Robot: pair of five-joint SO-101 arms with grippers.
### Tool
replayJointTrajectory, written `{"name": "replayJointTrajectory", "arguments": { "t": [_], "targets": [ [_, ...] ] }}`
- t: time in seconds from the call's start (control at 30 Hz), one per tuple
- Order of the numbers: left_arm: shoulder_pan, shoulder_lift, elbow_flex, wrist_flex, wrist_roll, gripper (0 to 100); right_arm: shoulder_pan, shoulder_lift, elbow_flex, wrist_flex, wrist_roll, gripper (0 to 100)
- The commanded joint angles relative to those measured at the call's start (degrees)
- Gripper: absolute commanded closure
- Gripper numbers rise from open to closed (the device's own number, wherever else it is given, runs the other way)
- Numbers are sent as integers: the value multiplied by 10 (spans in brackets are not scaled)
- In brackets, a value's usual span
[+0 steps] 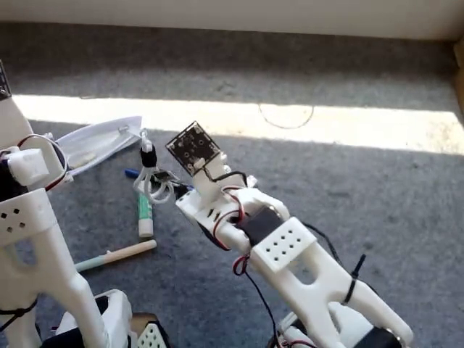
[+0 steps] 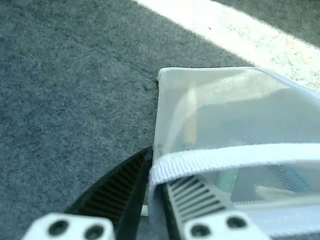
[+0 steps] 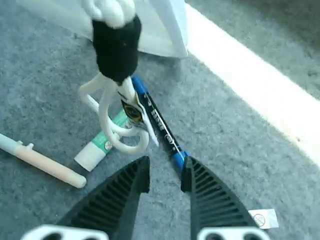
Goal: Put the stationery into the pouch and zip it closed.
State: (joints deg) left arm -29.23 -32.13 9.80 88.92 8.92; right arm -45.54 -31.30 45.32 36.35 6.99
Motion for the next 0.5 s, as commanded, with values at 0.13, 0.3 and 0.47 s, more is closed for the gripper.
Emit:
{"name": "replayJointTrajectory", "arguments": {
  "t": [0.13,0.3,0.47],
  "targets": [
    [-11,-13,-28,2,4,993,16,138,-80,27,40,889],
    [-11,-13,-27,2,3,993,25,191,-131,48,40,885],
    [-11,-13,-6,-3,2,993,39,231,-159,48,40,810]
  ]
}}
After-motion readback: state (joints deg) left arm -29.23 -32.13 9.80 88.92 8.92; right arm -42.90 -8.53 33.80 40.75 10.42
